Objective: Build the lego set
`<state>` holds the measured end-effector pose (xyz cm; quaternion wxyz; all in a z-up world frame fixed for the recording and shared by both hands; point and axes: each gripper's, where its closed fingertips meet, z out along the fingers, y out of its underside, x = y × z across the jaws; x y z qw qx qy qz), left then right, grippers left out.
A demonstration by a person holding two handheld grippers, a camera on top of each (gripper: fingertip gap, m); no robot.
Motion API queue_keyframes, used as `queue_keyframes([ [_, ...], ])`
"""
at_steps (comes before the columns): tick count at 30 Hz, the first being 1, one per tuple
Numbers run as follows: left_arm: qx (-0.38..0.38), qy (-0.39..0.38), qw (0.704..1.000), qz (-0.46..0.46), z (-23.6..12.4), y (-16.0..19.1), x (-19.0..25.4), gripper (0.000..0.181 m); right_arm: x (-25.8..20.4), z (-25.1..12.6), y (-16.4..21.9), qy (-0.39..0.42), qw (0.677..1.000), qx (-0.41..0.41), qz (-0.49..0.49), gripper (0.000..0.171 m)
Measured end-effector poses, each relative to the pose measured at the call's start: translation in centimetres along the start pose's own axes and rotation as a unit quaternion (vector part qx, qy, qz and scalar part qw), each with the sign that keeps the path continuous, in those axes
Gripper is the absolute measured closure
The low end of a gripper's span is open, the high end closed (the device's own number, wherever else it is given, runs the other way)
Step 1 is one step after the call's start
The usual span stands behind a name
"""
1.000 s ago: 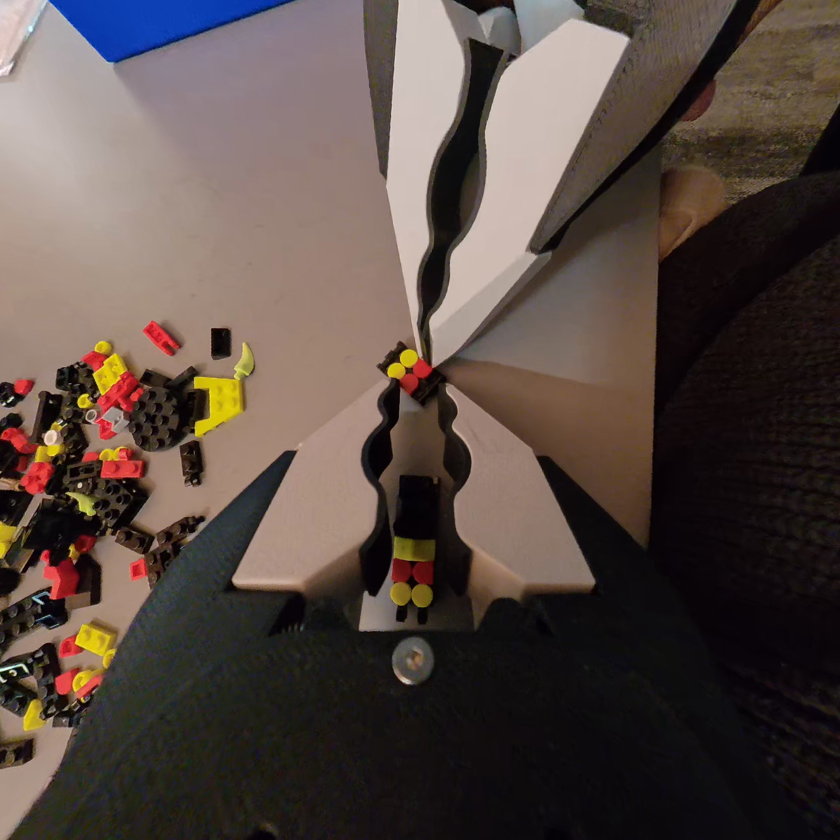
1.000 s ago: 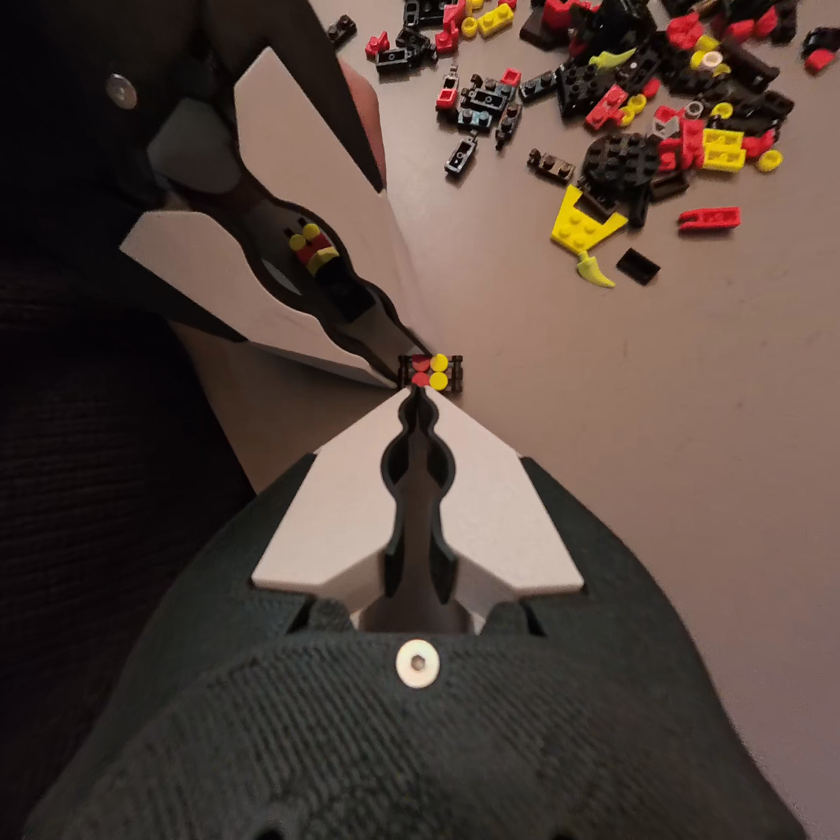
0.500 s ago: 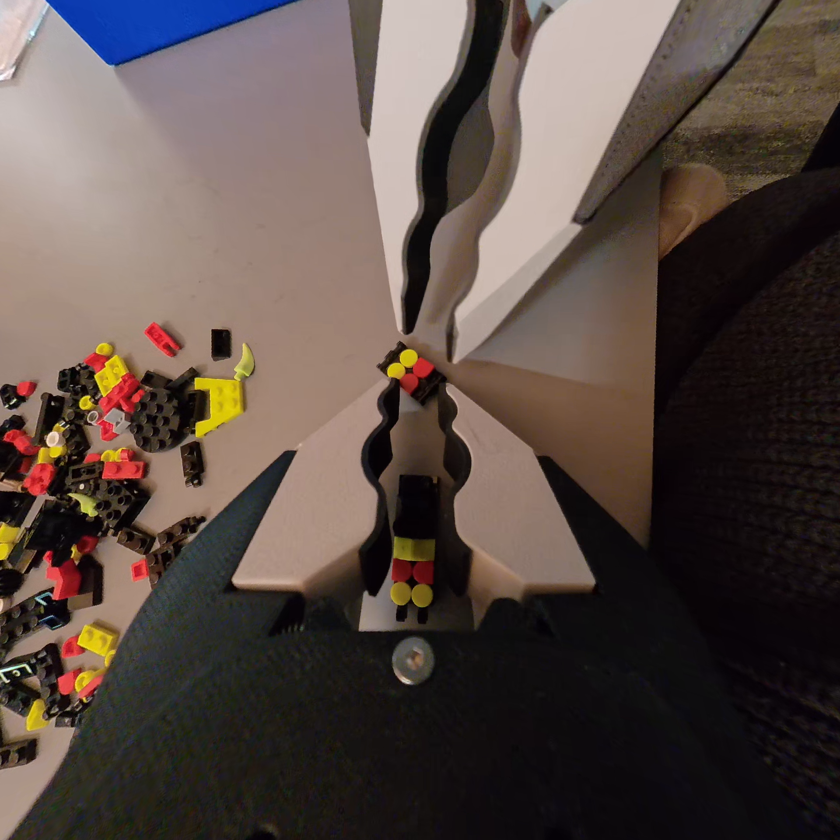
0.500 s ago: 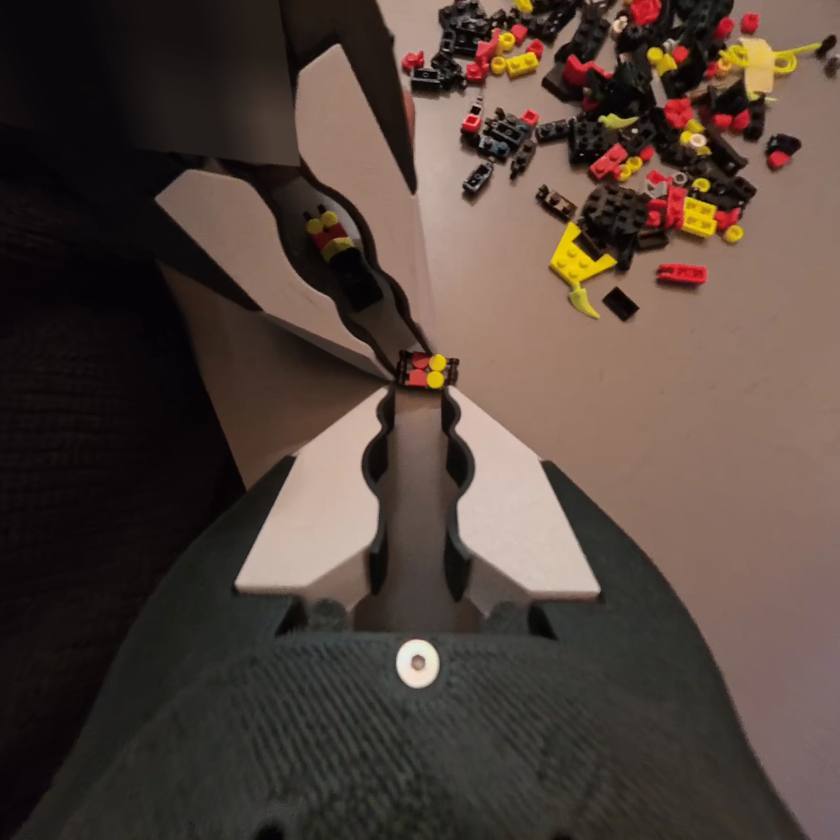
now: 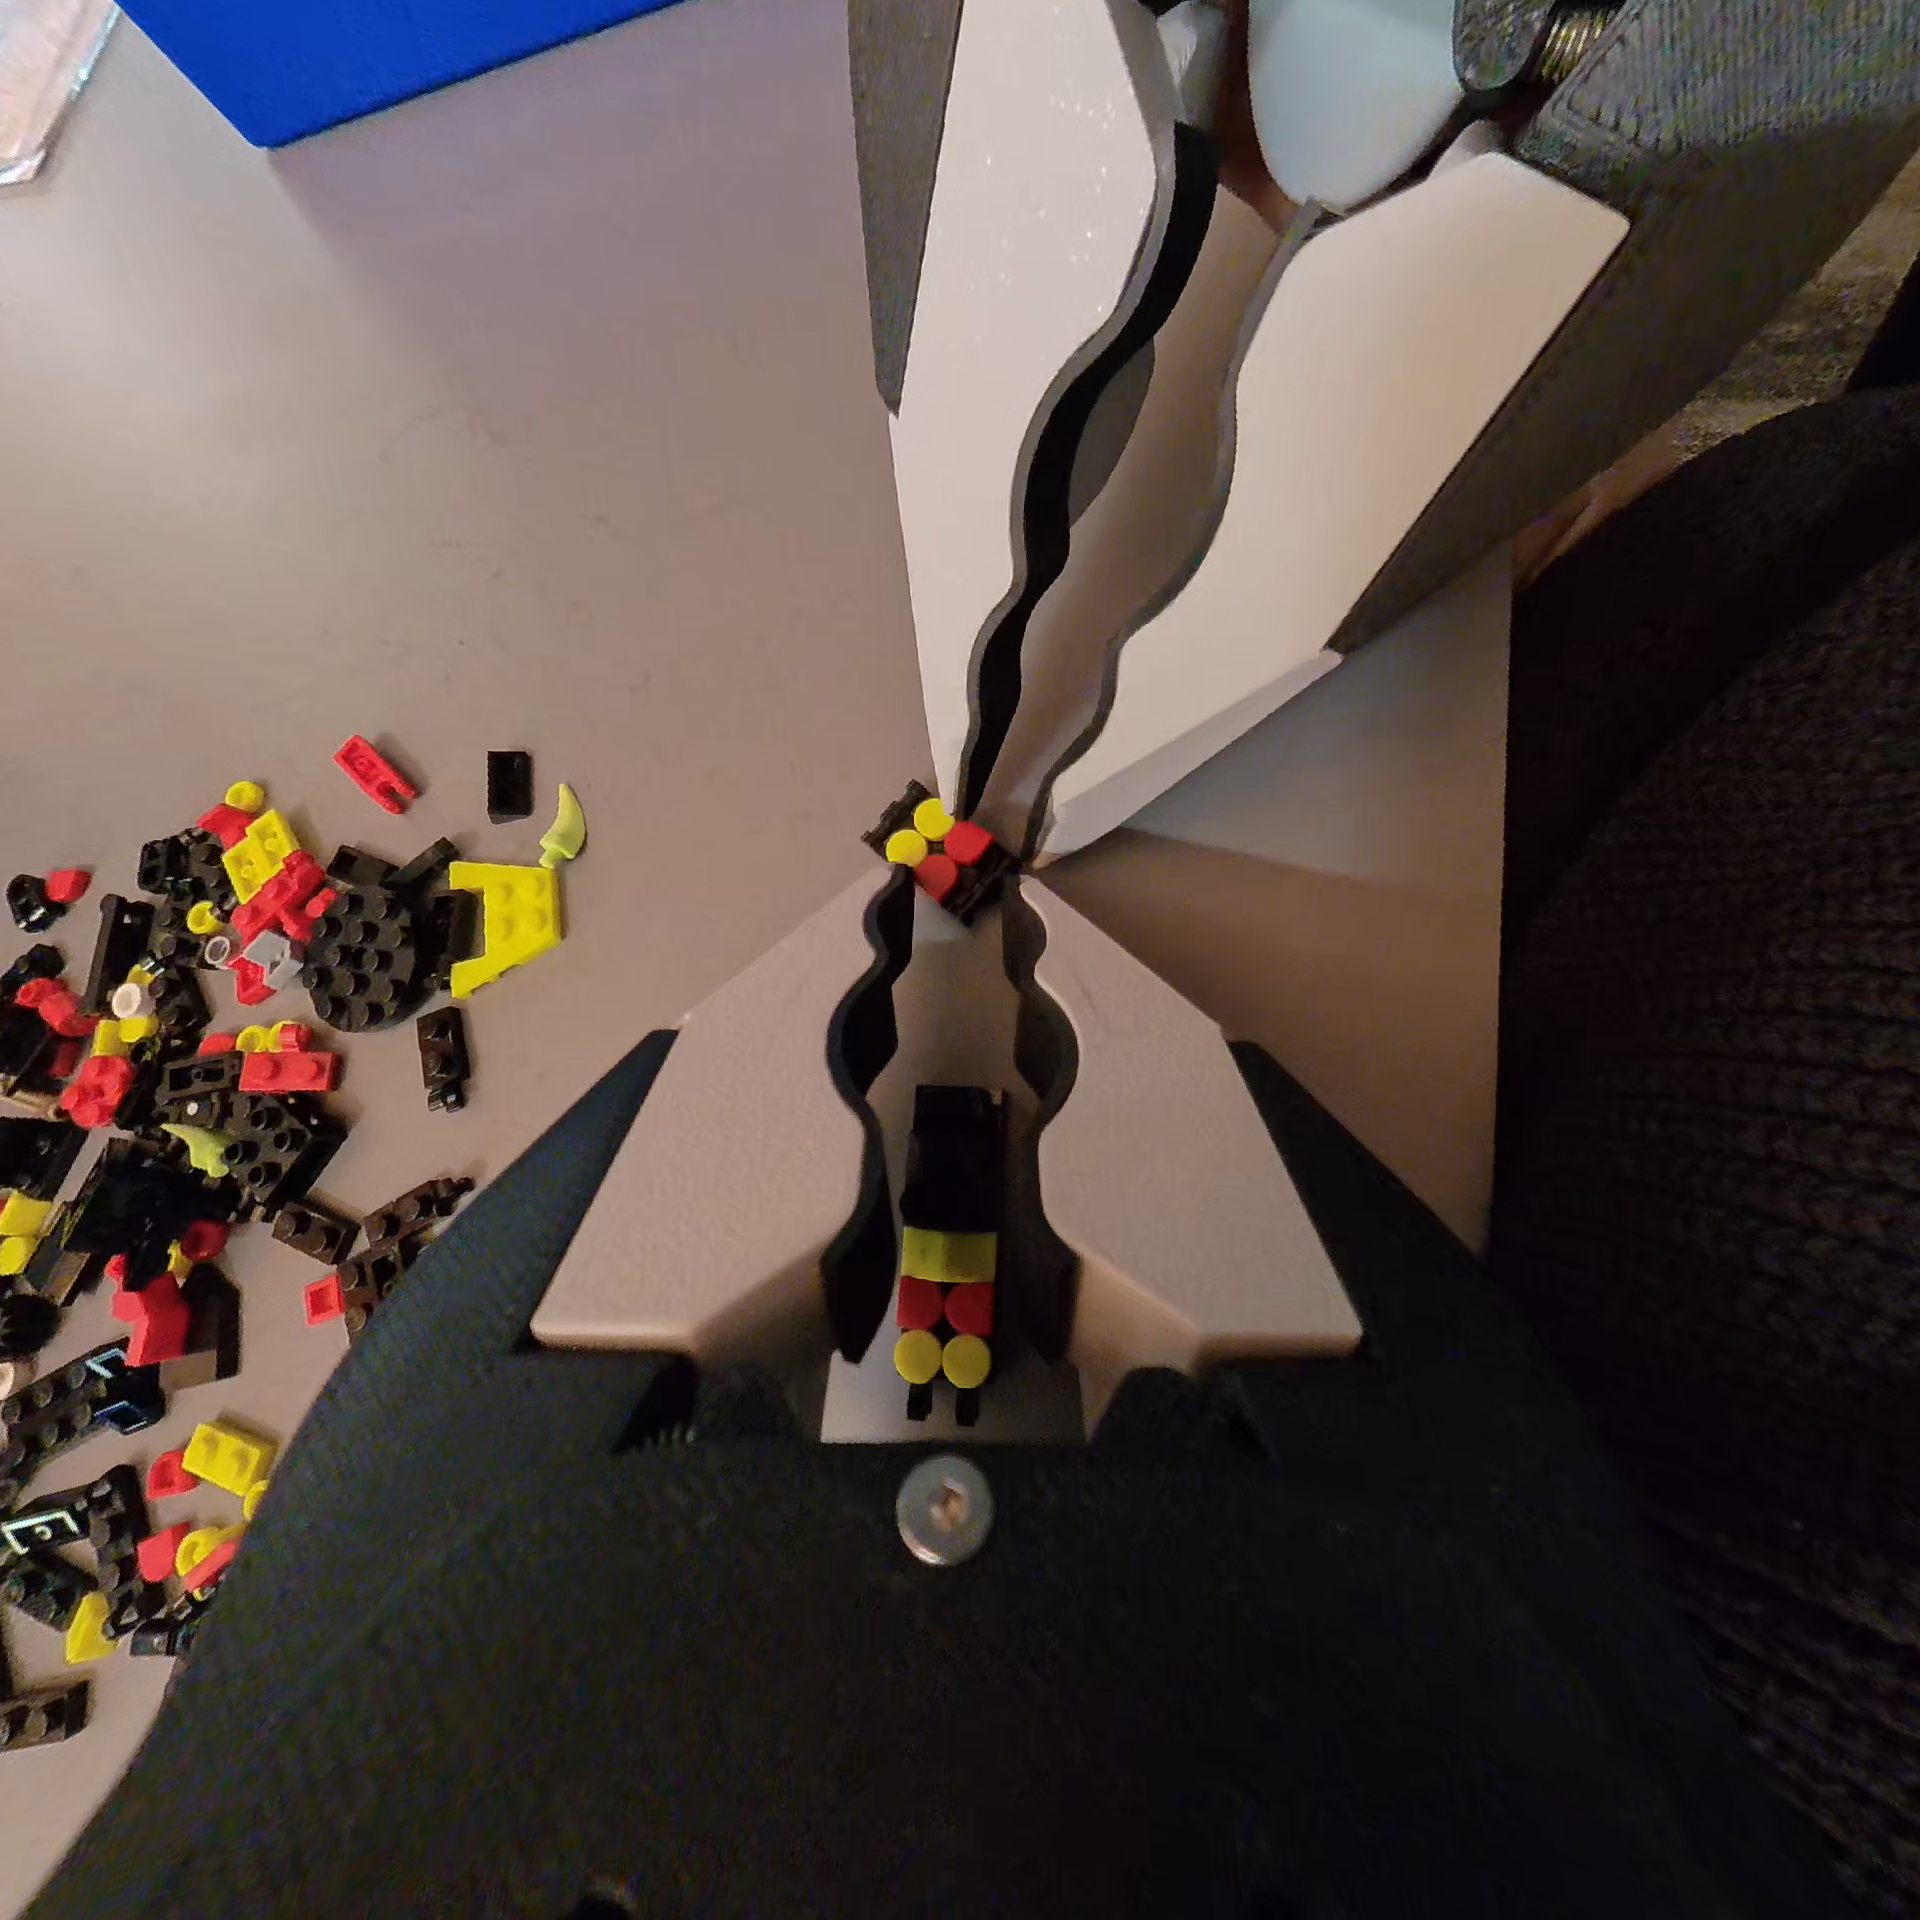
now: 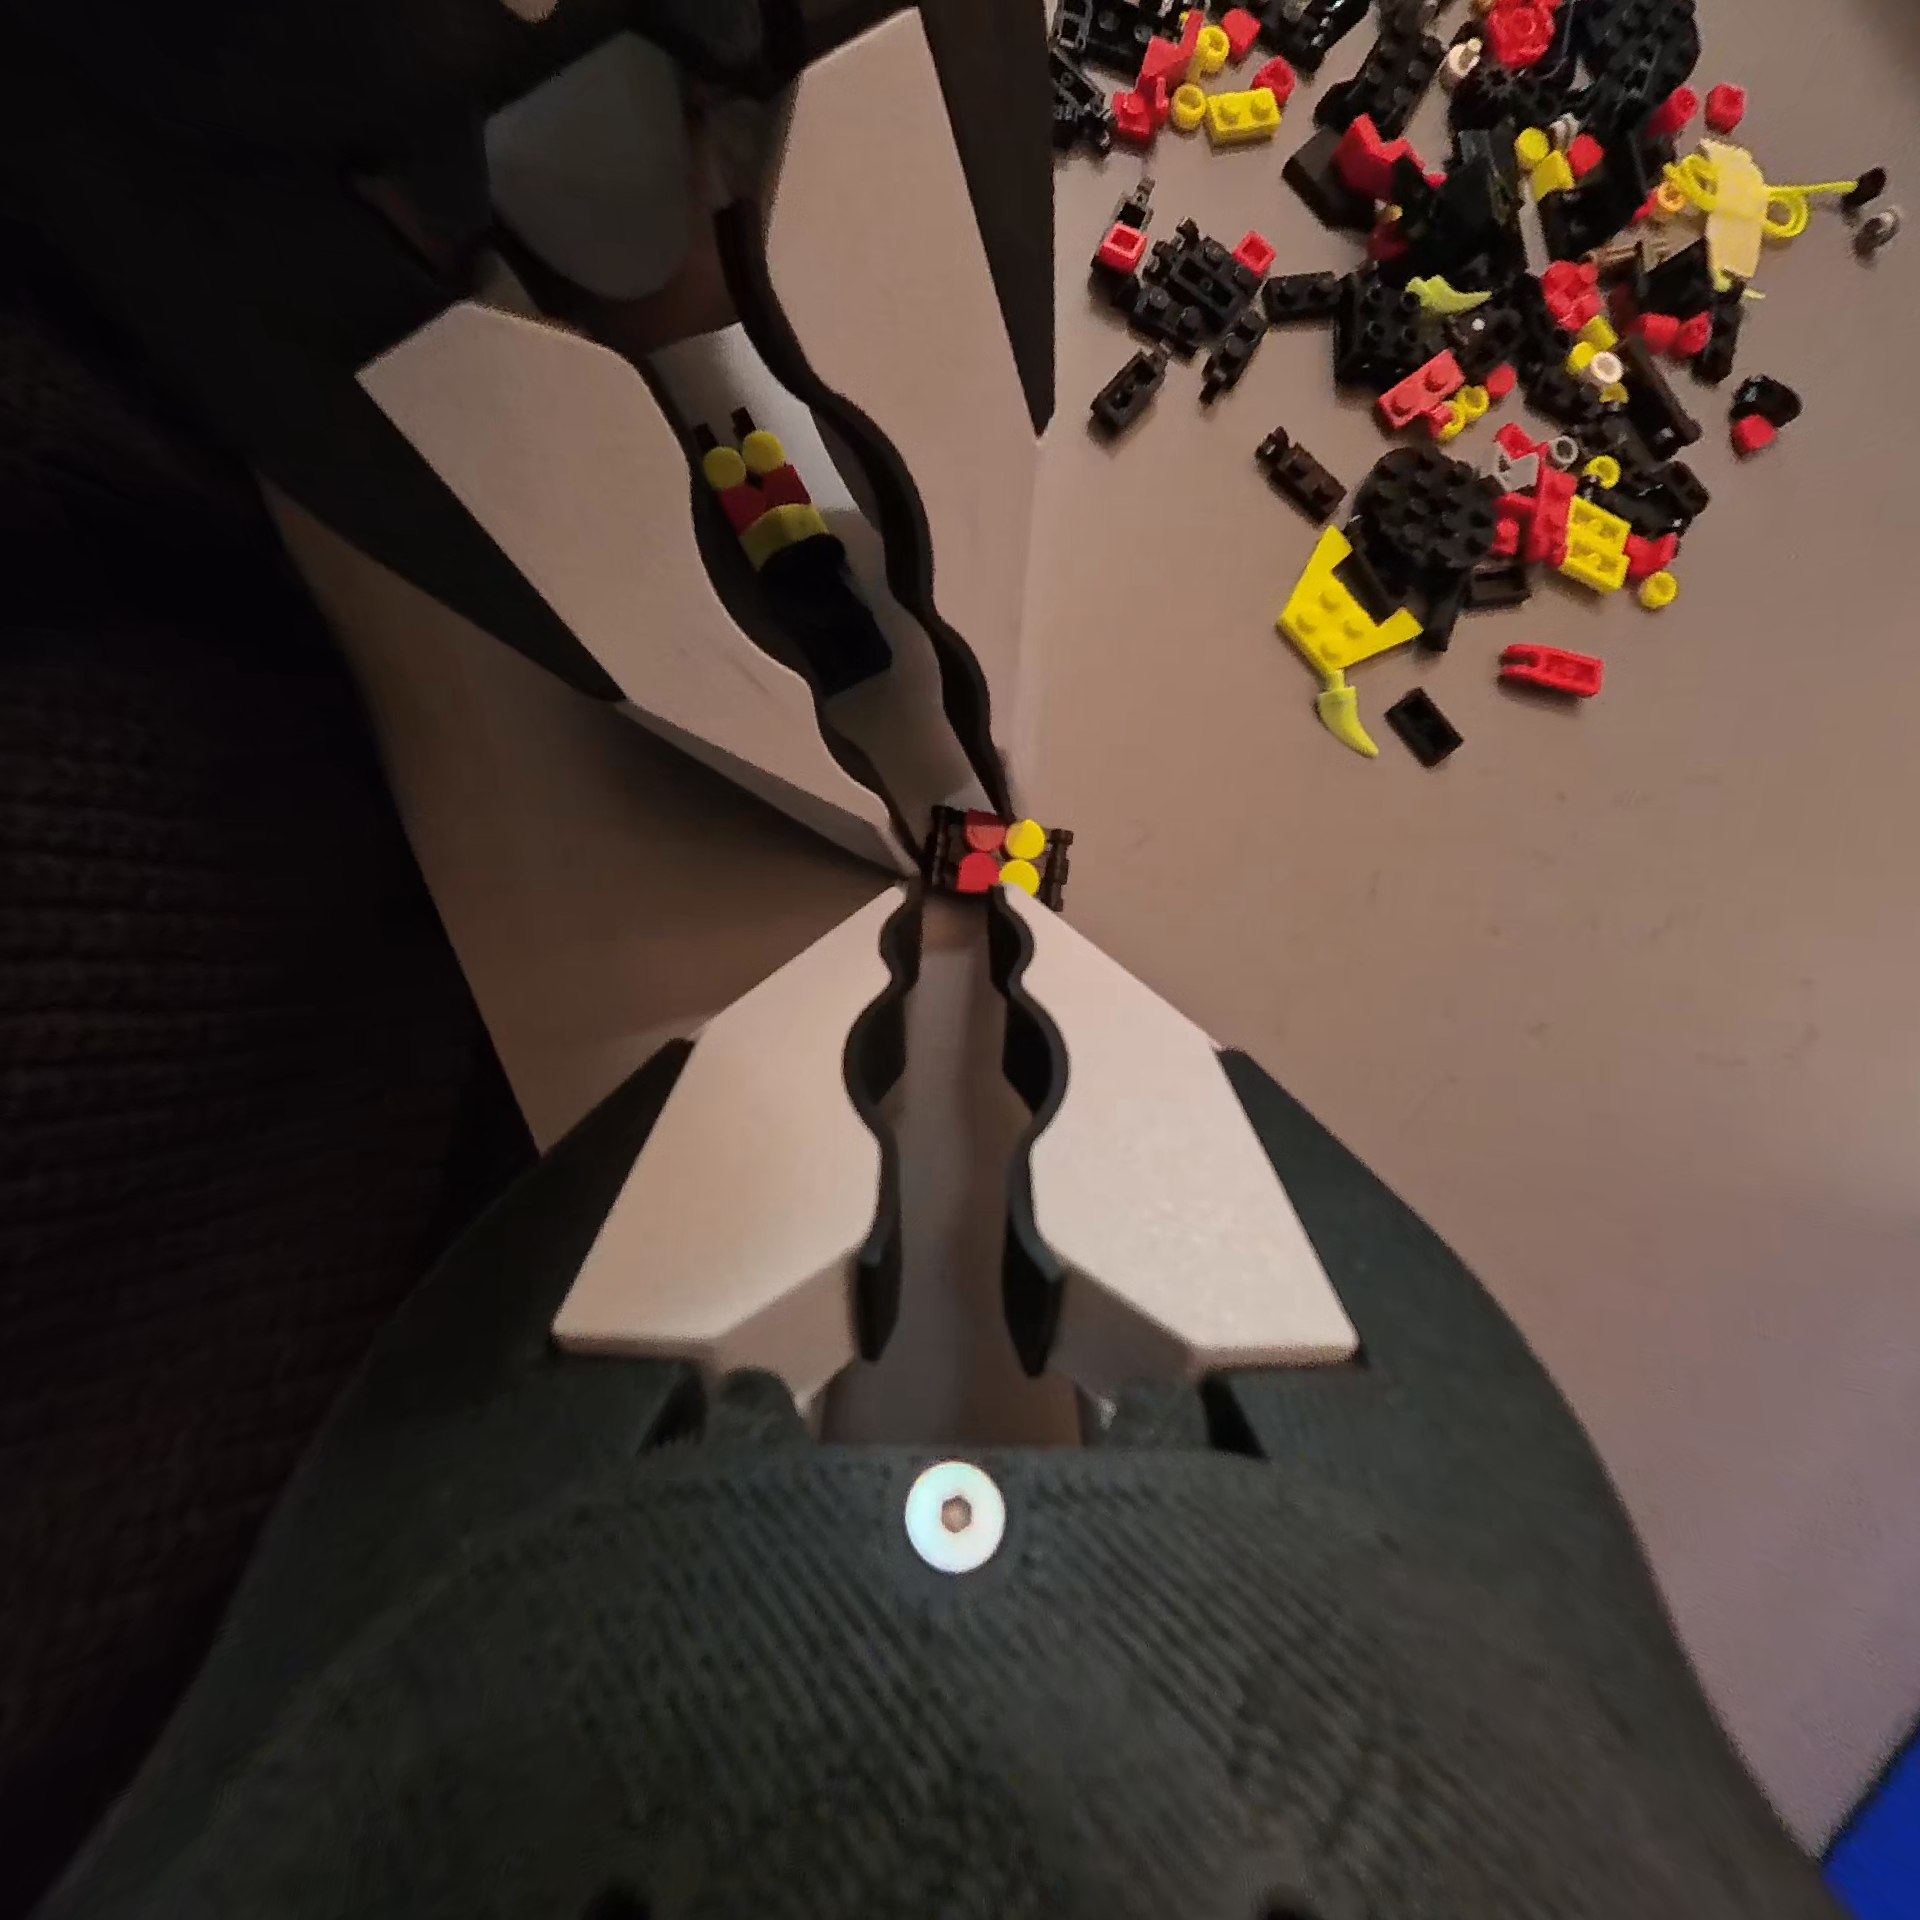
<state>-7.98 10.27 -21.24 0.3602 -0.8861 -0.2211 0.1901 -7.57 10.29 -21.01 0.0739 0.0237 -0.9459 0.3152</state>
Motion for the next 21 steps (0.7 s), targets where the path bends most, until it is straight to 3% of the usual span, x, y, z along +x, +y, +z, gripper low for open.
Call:
queue_keyframes([
  [6,0.0,-0.002,1.0,0.001,0.0,0.0,0.0,0.167,0.5,-0.2,0.2,0.019,1.0,-0.011,-0.007,0.149],
  [10,0.001,0.0,1.0,0.006,0.0,0.0,0.0,0.167,0.7,-0.1,0.2,0.021,1.0,0.001,-0.023,0.123],
  [13,0.005,0.015,1.0,0.016,-0.2,0.0,0.4,0.167,0.4,0.1,-0.1,0.015,0.998,0.019,-0.053,0.114],
  [18,0.029,0.069,0.997,0.029,-0.9,-0.3,1.8,0.167,-0.4,0.1,-0.1,-0.027,0.997,0.04,-0.064,0.121],
  [21,0.061,0.095,0.992,0.05,-1.7,-0.9,2.5,0.167,-1.2,-0.1,0.1,-0.055,0.994,0.046,-0.081,0.134],
])
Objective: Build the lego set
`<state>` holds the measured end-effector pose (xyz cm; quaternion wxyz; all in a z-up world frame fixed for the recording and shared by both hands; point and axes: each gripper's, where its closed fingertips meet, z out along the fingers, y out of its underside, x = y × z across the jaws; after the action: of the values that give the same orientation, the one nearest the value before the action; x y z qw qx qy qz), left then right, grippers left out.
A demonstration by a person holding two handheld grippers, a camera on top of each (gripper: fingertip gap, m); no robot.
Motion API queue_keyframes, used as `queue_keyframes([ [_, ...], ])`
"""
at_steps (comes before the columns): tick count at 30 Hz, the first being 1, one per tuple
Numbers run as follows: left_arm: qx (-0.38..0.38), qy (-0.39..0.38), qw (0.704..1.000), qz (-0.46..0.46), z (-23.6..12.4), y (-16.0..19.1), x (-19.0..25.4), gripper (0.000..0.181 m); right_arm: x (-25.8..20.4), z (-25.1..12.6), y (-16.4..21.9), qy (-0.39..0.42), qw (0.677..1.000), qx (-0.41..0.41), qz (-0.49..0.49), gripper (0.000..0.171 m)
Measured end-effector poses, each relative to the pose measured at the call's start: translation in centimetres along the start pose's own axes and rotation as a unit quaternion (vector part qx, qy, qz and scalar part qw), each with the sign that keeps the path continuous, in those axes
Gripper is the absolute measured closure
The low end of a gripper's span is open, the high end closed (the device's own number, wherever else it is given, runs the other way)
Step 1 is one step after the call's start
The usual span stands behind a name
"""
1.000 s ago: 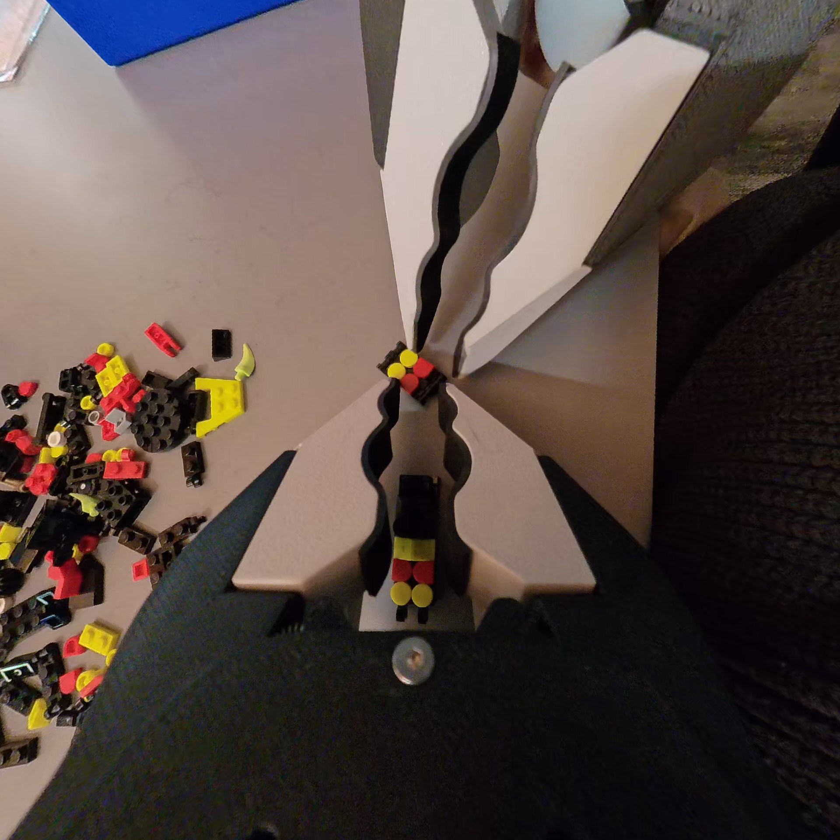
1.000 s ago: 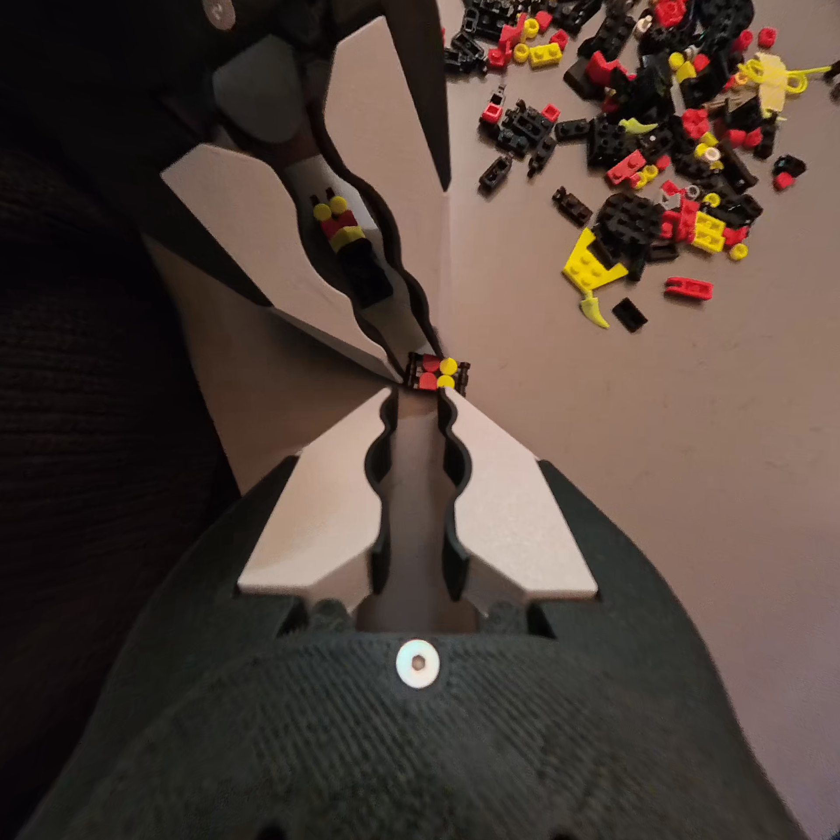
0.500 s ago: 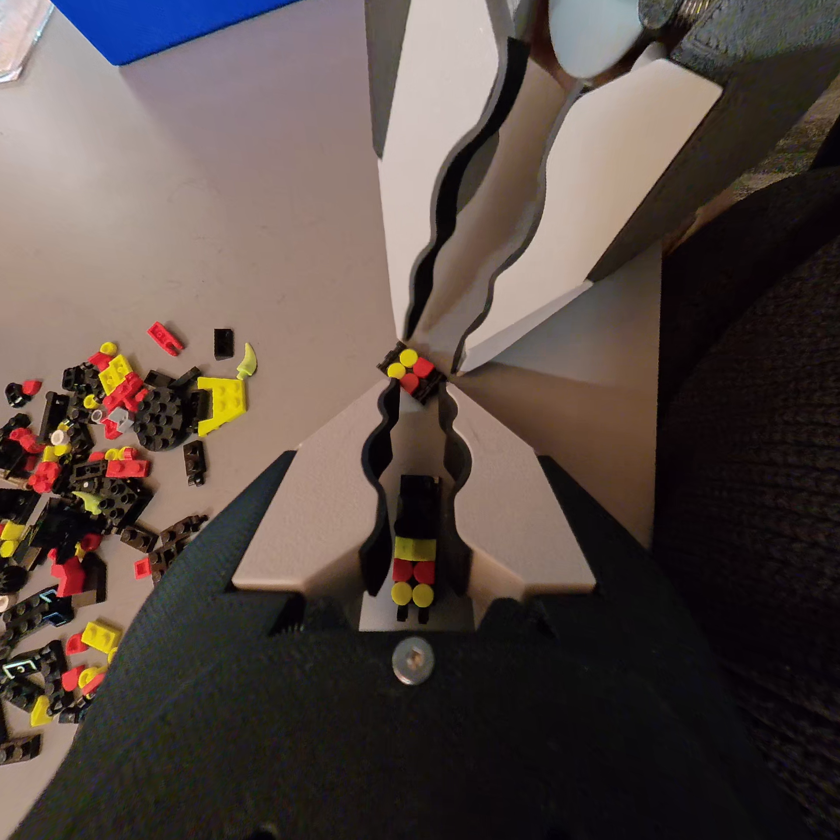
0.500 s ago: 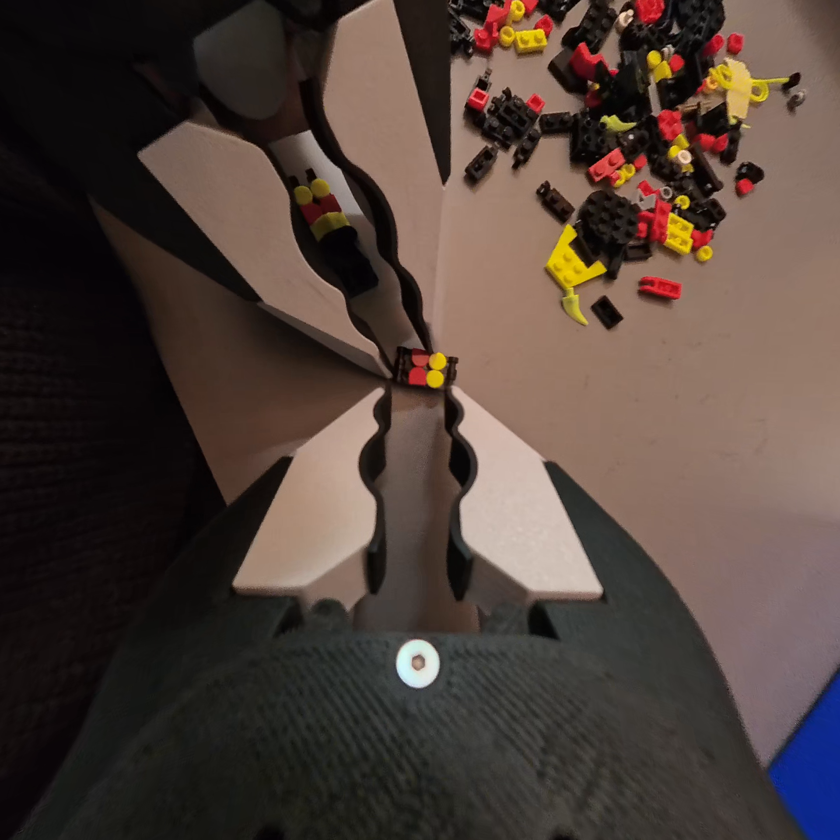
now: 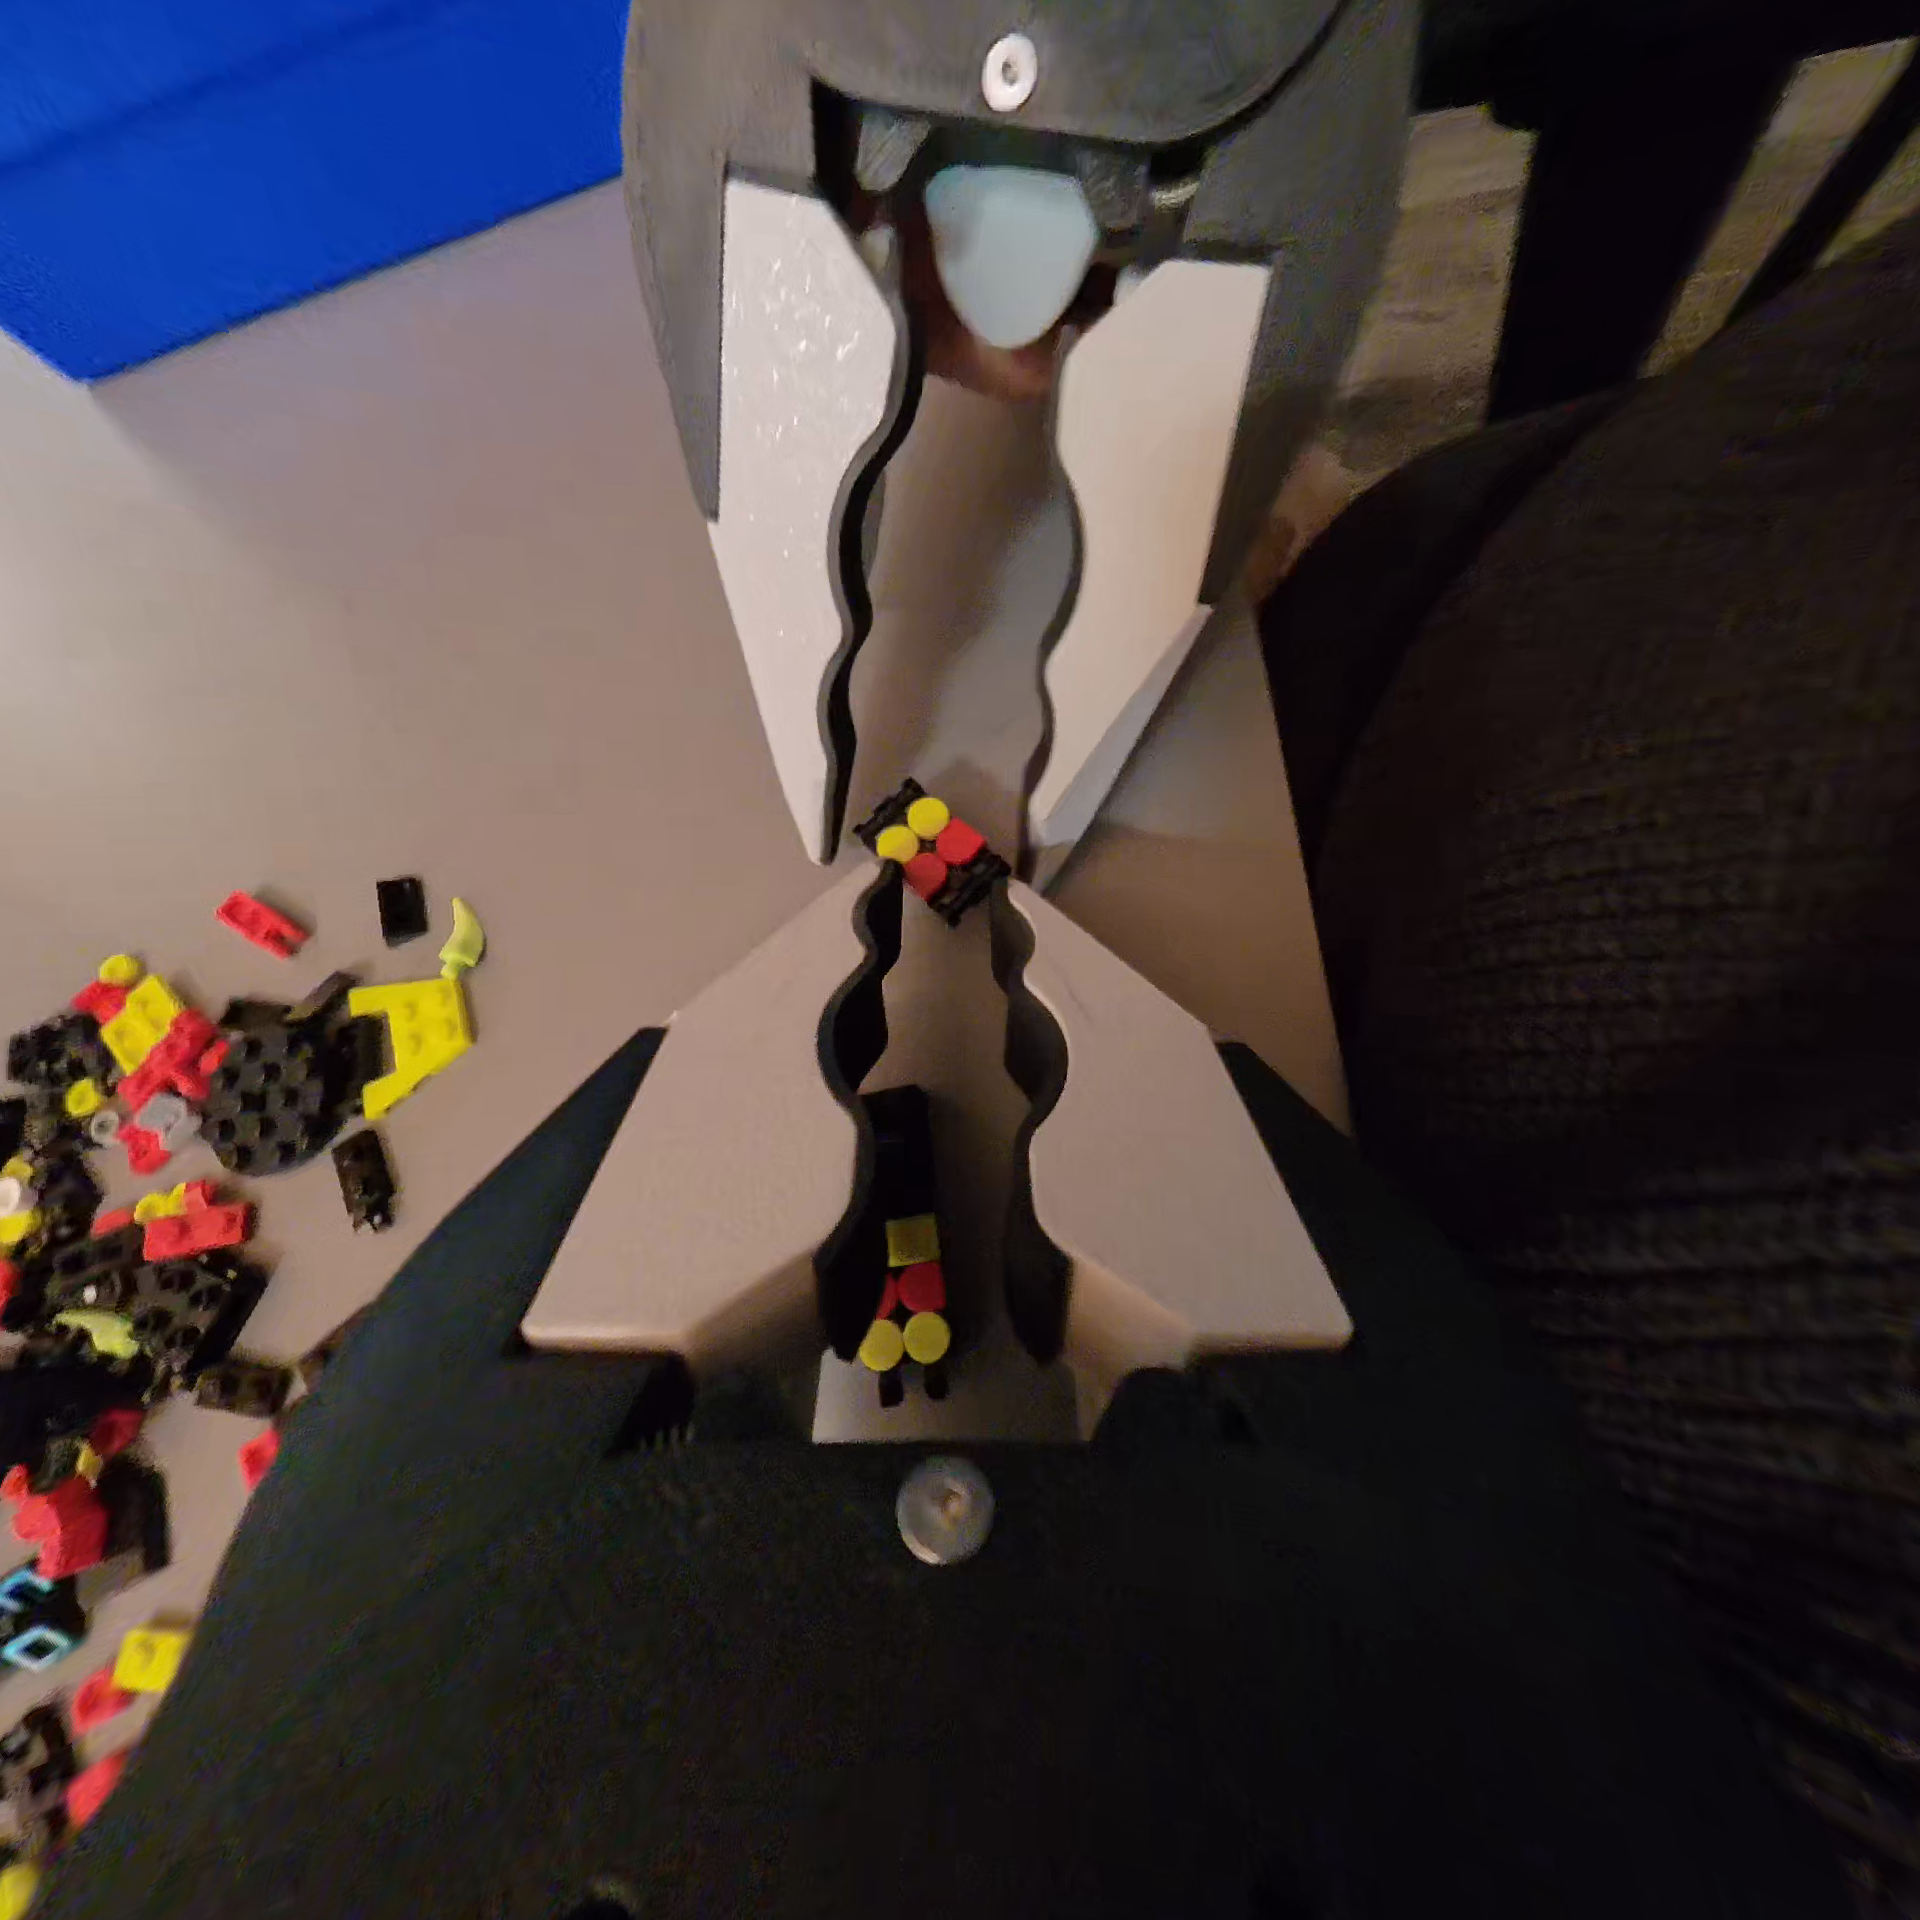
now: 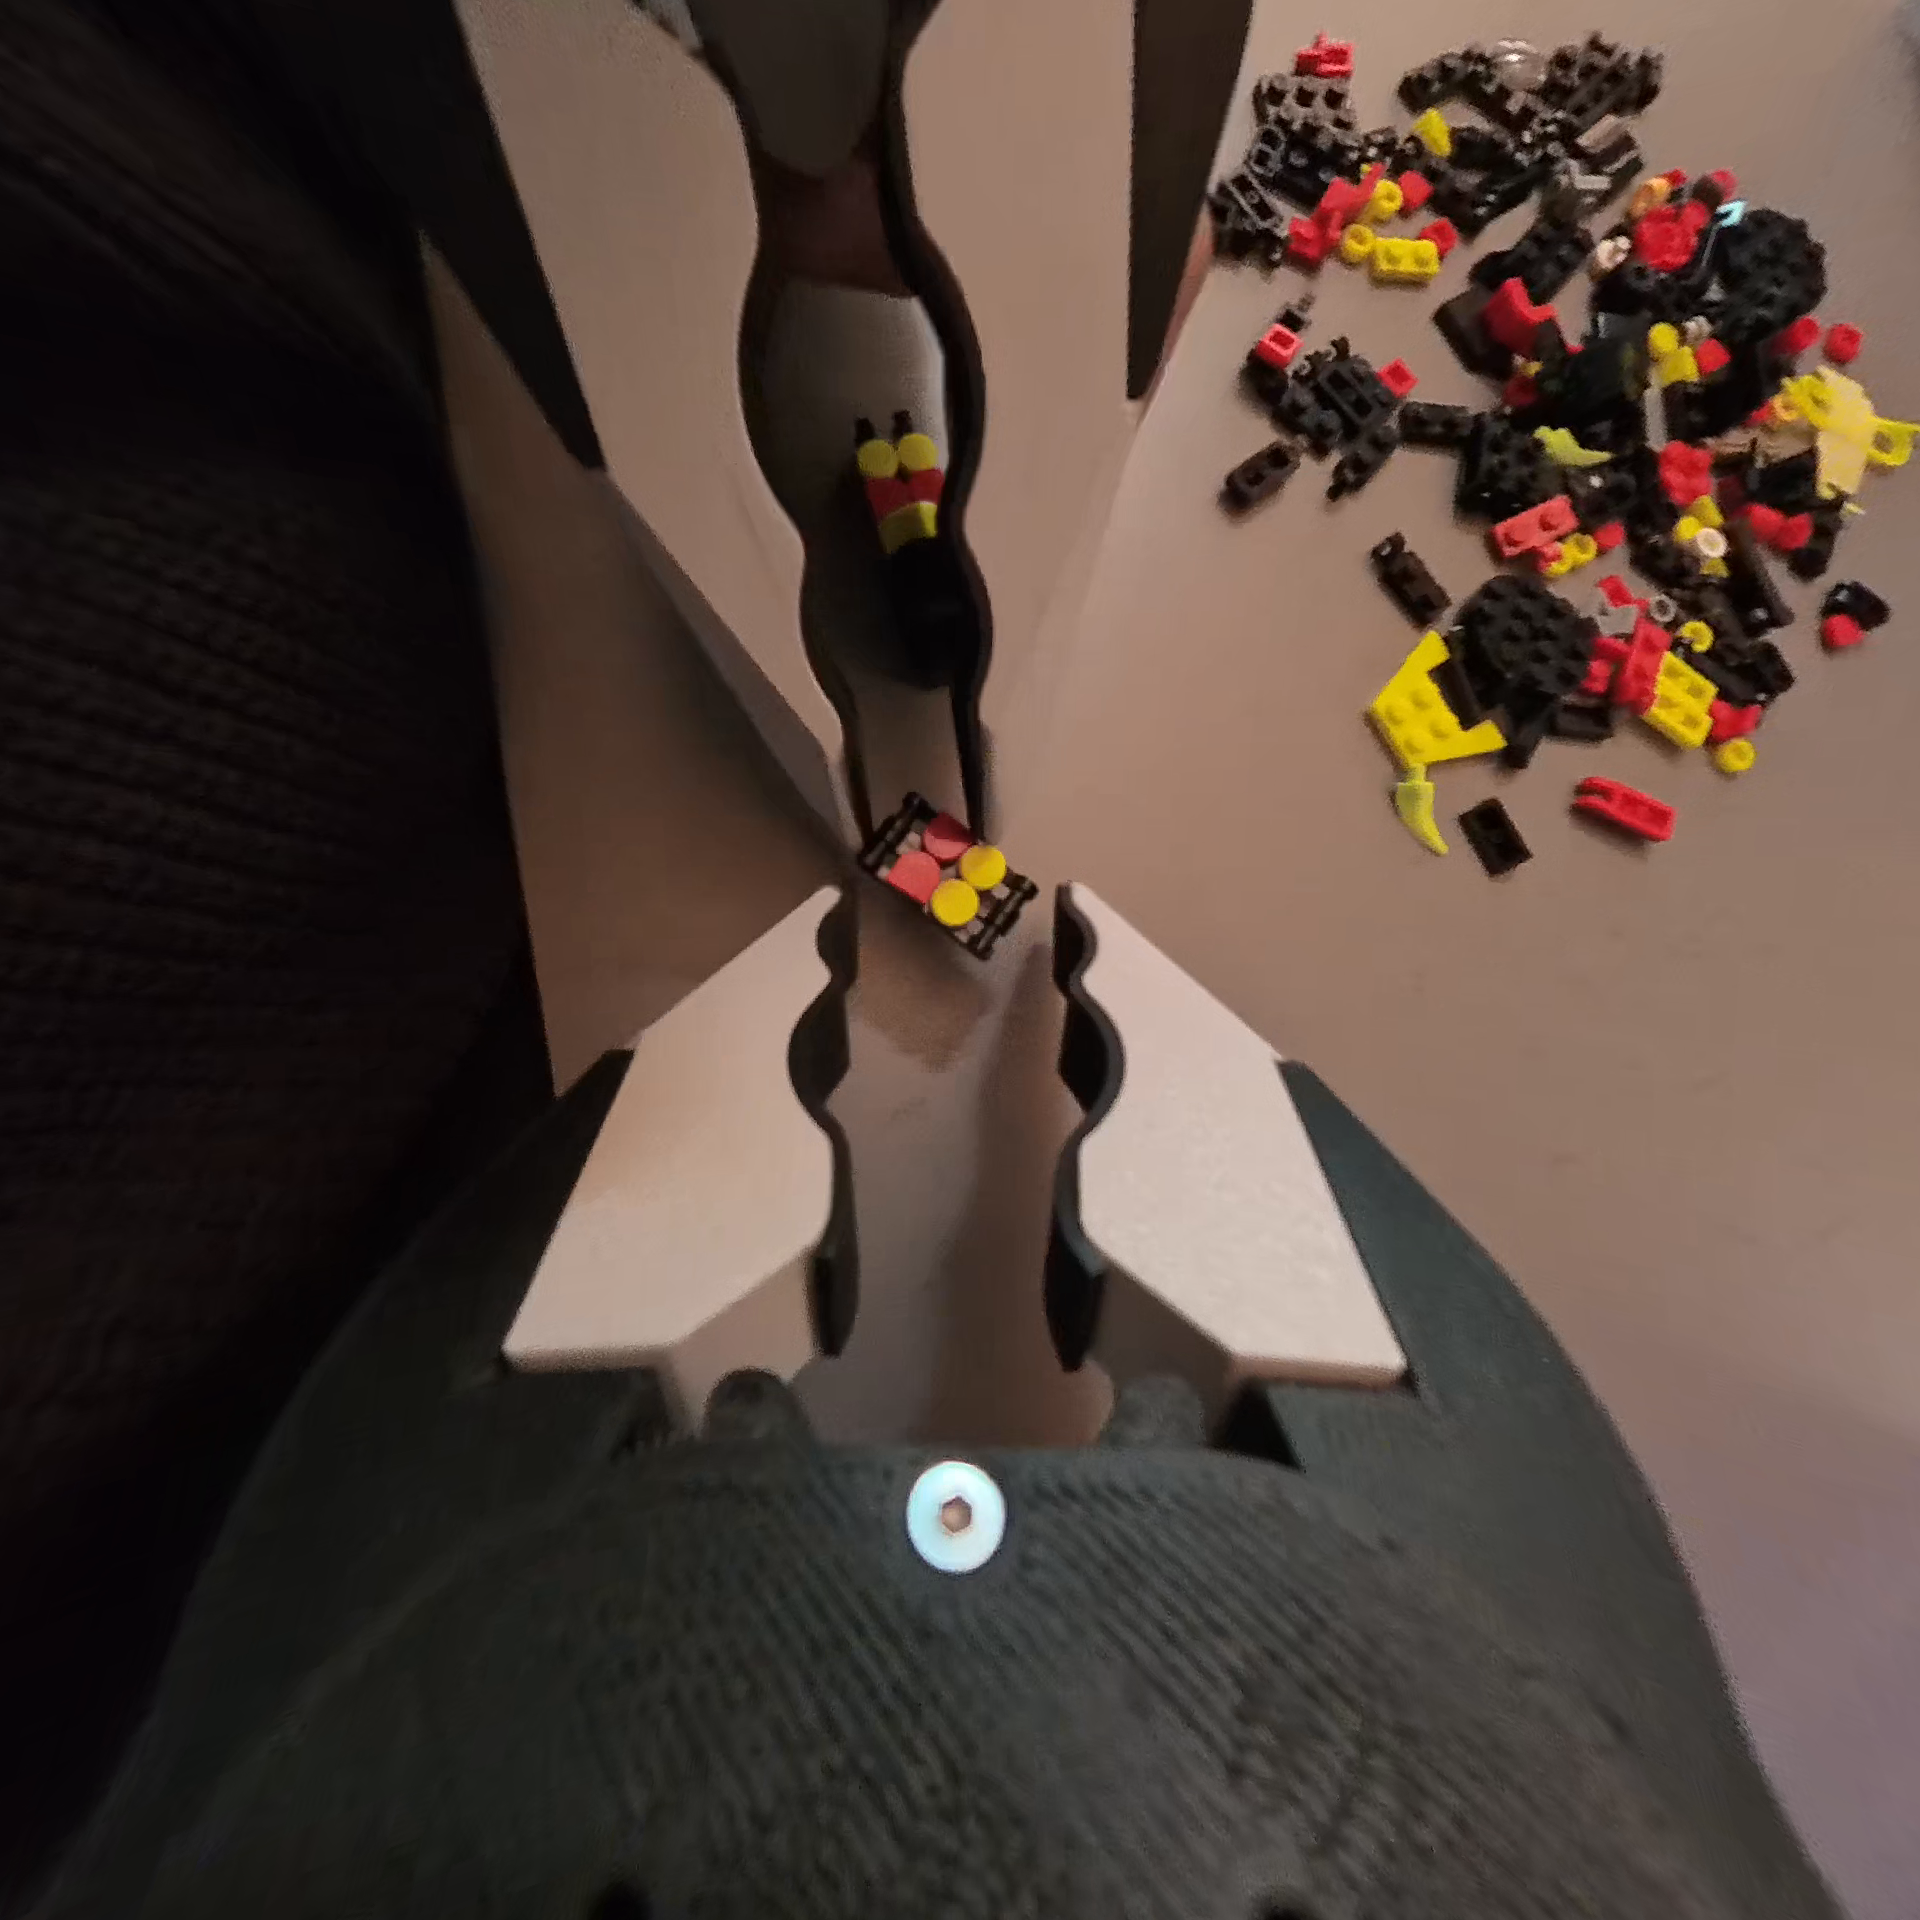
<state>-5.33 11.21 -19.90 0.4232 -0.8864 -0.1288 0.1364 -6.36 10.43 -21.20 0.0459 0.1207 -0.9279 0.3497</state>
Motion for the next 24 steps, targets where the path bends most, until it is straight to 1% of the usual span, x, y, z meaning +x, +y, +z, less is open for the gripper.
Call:
queue_keyframes([
  [2,0.017,0.007,1.0,0.023,-0.4,-0.3,0.2,0.167,-0.2,-0.3,-0.2,0.001,1.0,0.006,-0.019,0.143],
  [4,0.032,0.01,0.999,0.041,-0.8,-0.5,0.4,0.167,-0.1,-0.7,-0.6,0.007,0.999,0.015,-0.031,0.146],
  [8,0.059,0.009,0.997,0.056,-1.4,-1.0,0.2,0.169,0.1,-1.5,-1.0,0.011,0.999,0.03,-0.037,0.148],
  [12,0.083,0.004,0.994,0.071,-2.0,-1.7,0.1,0.171,-0.2,-2.2,-1.4,-0.005,0.998,0.05,-0.029,0.144],
  [15,0.089,0.005,0.994,0.07,-2.3,-1.9,0.1,0.171,0.0,-2.7,-1.8,-0.009,0.998,0.067,-0.015,0.151],
  [24,0.107,0.001,0.992,0.06,-2.6,-2.4,-0.1,0.172,0.4,-2.9,-1.7,0.001,0.998,0.068,-0.019,0.155],
])
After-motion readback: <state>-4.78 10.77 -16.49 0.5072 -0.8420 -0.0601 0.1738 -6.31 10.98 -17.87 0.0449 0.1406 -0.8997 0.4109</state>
